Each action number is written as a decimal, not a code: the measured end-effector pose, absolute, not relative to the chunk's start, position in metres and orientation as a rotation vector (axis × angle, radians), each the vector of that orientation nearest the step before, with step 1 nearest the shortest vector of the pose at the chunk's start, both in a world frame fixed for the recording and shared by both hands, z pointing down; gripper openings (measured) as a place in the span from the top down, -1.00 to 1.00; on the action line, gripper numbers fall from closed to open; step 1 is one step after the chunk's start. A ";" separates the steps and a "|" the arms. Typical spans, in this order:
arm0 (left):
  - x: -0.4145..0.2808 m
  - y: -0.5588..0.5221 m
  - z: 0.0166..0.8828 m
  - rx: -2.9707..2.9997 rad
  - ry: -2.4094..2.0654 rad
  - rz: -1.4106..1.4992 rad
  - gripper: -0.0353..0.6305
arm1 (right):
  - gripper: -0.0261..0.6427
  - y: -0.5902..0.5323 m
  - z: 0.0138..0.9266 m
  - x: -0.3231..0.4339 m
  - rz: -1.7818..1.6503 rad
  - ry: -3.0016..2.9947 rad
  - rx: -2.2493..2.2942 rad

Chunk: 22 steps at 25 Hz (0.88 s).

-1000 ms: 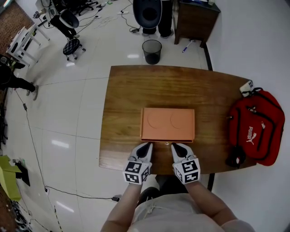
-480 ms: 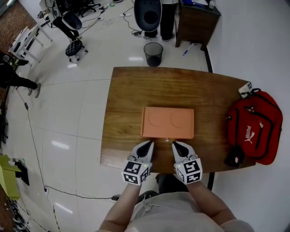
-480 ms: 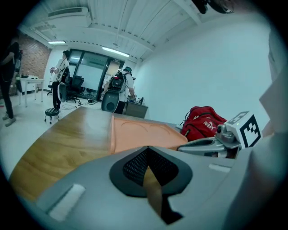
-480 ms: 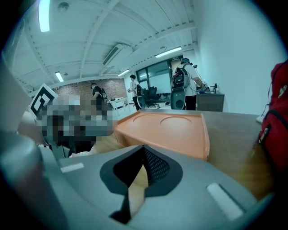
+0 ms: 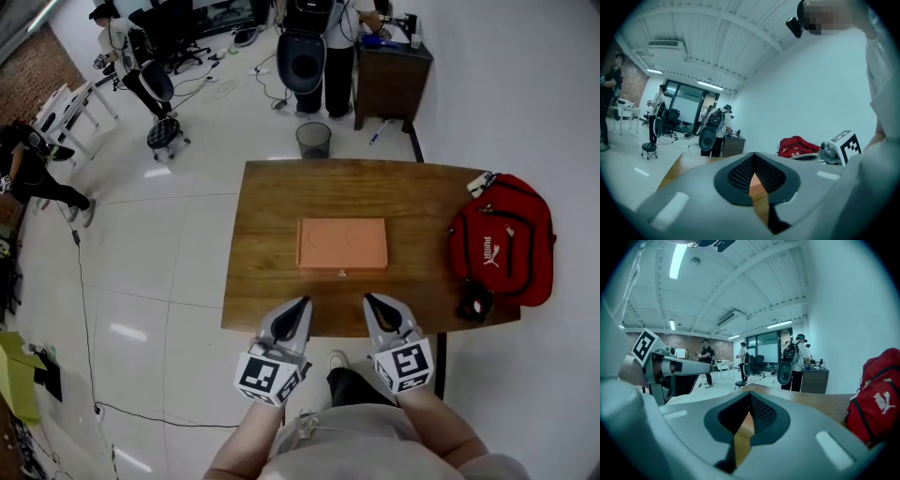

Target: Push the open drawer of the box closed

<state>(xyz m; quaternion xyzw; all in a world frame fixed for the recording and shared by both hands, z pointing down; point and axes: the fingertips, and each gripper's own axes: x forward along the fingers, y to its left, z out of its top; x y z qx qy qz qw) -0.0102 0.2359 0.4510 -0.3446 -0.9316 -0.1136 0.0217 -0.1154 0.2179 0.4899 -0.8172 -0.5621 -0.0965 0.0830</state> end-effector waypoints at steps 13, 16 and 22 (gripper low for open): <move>0.044 0.062 0.419 -0.961 -2.972 -0.174 0.88 | 0.90 0.046 0.450 -0.076 -0.218 -1.825 -2.451; 0.056 0.031 0.415 -0.955 -2.976 -0.147 0.88 | 0.90 0.013 0.446 -0.066 -0.223 -1.846 -2.451; 0.073 -0.019 0.410 -0.933 -2.979 -0.127 0.88 | 0.90 -0.040 0.438 -0.052 -0.222 -1.889 -2.437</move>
